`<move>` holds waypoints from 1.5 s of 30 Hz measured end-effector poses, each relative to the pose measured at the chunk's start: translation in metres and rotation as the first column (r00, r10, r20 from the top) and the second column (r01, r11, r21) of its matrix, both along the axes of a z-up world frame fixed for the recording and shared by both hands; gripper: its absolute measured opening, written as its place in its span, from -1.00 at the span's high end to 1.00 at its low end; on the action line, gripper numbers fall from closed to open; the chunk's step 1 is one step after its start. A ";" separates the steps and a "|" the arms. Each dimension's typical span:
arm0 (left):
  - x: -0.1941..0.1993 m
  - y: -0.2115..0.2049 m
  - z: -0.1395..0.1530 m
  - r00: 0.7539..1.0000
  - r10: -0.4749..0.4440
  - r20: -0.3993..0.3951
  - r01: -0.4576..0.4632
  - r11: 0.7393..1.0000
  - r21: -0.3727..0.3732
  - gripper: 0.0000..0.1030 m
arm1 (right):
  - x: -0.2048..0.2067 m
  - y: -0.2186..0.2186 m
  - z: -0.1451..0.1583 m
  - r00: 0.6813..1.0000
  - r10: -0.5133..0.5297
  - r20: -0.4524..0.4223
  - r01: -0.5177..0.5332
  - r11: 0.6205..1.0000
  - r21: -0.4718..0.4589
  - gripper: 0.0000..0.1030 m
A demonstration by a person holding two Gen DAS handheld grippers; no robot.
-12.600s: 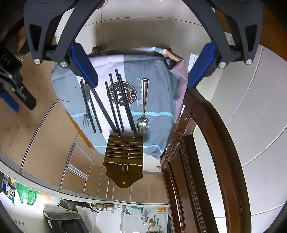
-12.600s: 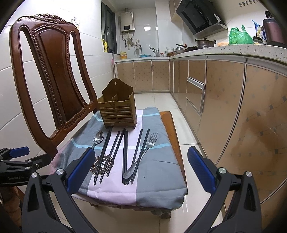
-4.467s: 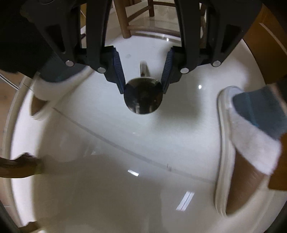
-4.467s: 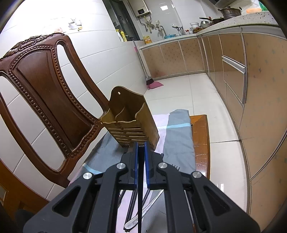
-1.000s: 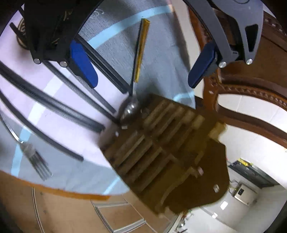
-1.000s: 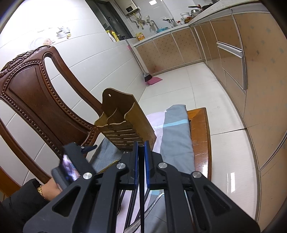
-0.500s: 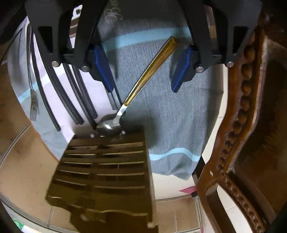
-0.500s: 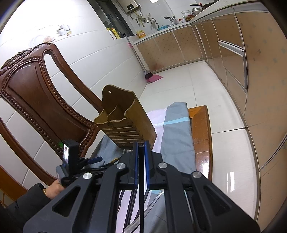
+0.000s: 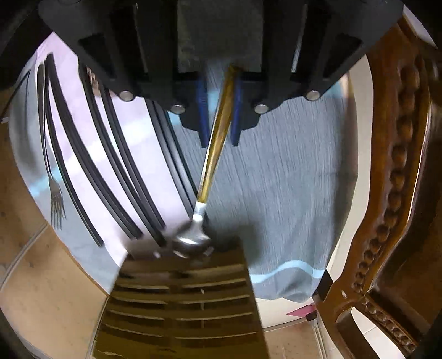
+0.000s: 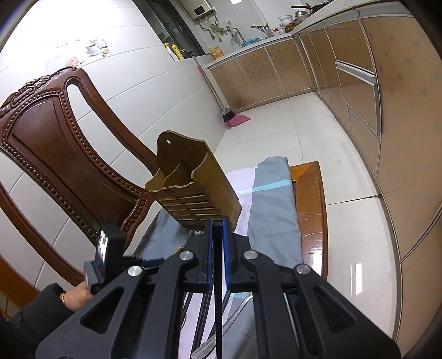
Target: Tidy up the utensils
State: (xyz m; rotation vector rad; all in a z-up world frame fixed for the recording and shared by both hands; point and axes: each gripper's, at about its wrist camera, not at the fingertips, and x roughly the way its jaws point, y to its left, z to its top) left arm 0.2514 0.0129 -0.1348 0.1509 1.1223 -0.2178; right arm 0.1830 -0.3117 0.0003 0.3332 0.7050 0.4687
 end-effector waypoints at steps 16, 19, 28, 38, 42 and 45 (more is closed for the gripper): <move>-0.090 -0.012 0.003 0.989 0.085 0.123 -0.110 0.970 0.216 -0.42 | -0.002 0.002 0.001 1.000 0.008 0.001 -0.008 1.000 -0.006 0.86; -0.070 -0.031 0.008 0.977 -0.012 0.213 -0.065 0.933 0.354 -0.50 | -0.002 0.005 0.000 1.000 0.015 0.001 -0.015 1.000 -0.010 0.86; 0.011 -0.053 -0.003 0.982 -0.088 0.167 -0.003 0.878 0.480 -0.14 | 0.000 0.004 -0.002 1.000 0.017 -0.005 -0.017 1.000 -0.009 0.86; 0.052 -0.046 -0.007 0.992 -0.034 0.121 -0.012 0.933 0.360 0.88 | 0.003 0.006 -0.003 1.000 0.028 -0.006 -0.028 1.000 -0.010 0.86; 0.041 -0.036 0.021 0.985 -0.011 0.174 -0.032 0.970 0.243 0.90 | 0.003 0.005 -0.003 1.000 0.024 -0.005 -0.024 1.000 -0.005 0.86; 0.022 -0.026 0.054 0.971 0.018 0.238 -0.053 0.988 0.143 0.90 | 0.003 0.005 -0.002 1.000 0.020 -0.003 -0.020 1.000 -0.001 0.86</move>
